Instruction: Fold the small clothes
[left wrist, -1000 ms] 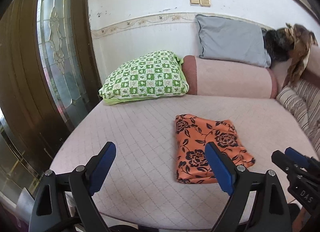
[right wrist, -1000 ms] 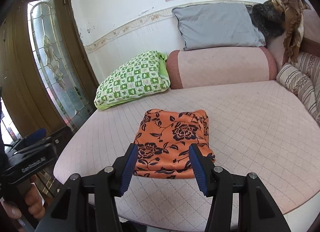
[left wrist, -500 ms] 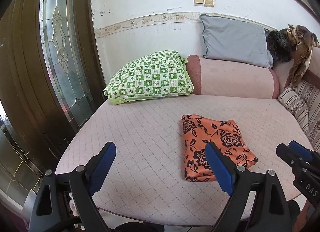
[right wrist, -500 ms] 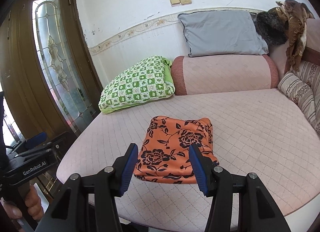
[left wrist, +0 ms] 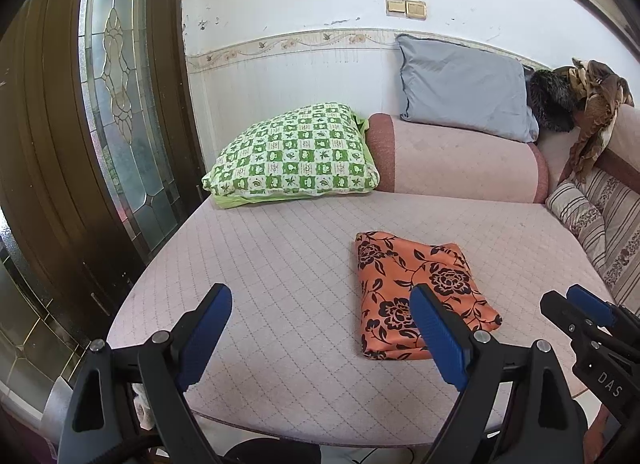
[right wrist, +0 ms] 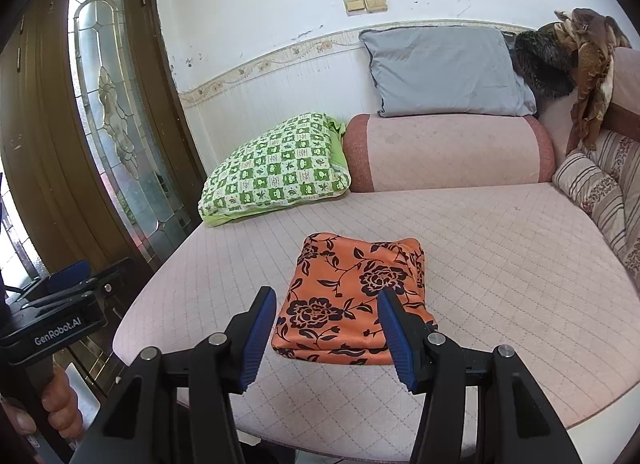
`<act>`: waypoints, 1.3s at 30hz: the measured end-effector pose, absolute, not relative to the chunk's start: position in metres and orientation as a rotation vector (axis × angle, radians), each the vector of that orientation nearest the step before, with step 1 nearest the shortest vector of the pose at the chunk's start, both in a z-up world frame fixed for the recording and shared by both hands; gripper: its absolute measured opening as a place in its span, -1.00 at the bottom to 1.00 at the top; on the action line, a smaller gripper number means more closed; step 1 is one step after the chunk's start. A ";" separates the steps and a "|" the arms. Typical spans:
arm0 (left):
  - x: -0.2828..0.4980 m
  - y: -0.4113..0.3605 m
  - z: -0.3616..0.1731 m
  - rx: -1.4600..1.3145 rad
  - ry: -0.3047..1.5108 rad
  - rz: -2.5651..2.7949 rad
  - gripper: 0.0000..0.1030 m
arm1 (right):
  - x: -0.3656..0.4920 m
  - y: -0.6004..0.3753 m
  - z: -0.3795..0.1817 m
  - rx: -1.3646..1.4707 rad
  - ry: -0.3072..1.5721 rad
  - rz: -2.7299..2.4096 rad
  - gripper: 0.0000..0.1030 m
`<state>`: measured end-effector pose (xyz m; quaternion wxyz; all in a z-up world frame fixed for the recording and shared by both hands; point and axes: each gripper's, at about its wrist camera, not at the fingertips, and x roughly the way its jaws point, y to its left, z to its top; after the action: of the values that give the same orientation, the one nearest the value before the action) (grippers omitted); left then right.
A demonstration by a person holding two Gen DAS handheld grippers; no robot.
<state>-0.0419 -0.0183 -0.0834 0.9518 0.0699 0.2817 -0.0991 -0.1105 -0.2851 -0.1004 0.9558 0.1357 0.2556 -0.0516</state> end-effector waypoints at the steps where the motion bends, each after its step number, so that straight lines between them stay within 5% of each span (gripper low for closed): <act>1: -0.042 -0.018 -0.083 0.142 0.571 -0.203 0.76 | -0.111 -0.285 -0.100 0.275 0.519 -0.105 0.10; 39: -0.060 -0.017 -0.052 0.142 0.507 -0.260 0.76 | -0.115 -0.278 -0.075 0.261 0.516 -0.167 0.10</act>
<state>-0.0598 -0.0170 -0.0521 0.9572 0.0699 0.2499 -0.1279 -0.1145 -0.2781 -0.0746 0.9550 0.1286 0.2542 -0.0821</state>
